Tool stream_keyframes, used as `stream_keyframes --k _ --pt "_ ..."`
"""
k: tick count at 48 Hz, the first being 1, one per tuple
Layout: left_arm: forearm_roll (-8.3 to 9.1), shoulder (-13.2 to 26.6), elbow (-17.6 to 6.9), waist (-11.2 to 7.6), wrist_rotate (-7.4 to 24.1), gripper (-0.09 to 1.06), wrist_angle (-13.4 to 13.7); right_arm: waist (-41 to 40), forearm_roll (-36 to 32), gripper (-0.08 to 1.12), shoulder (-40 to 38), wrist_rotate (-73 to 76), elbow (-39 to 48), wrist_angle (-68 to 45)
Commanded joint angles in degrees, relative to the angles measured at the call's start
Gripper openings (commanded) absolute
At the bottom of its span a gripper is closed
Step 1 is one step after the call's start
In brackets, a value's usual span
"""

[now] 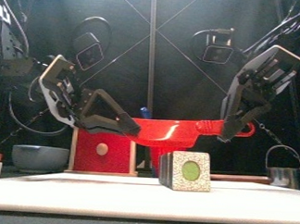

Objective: Cut the sushi into 4 pieces with the knife
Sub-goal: Cut the sushi into 4 pieces

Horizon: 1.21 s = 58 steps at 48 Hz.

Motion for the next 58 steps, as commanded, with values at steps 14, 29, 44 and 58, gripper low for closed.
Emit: stream_keyframes --k 14,29,44,58 --pt "-0.18 1.41 -2.90 -0.53 -0.18 0.11 1.32 -0.09 0.18 0.04 0.62 -0.09 -1.76 -0.35" --pt "-0.44 2.99 -3.43 -0.70 -0.18 0.11 2.37 0.00 0.79 0.04 2.11 -0.09 -1.76 -0.62" --pt "-1.67 5.98 -4.04 -0.88 -0.09 0.11 3.87 0.09 1.05 0.04 4.92 -0.09 -2.37 -1.05" --pt "-4.13 10.46 -4.92 0.70 0.44 0.11 4.48 -0.53 0.88 0.04 9.23 -0.18 -2.90 -1.05"
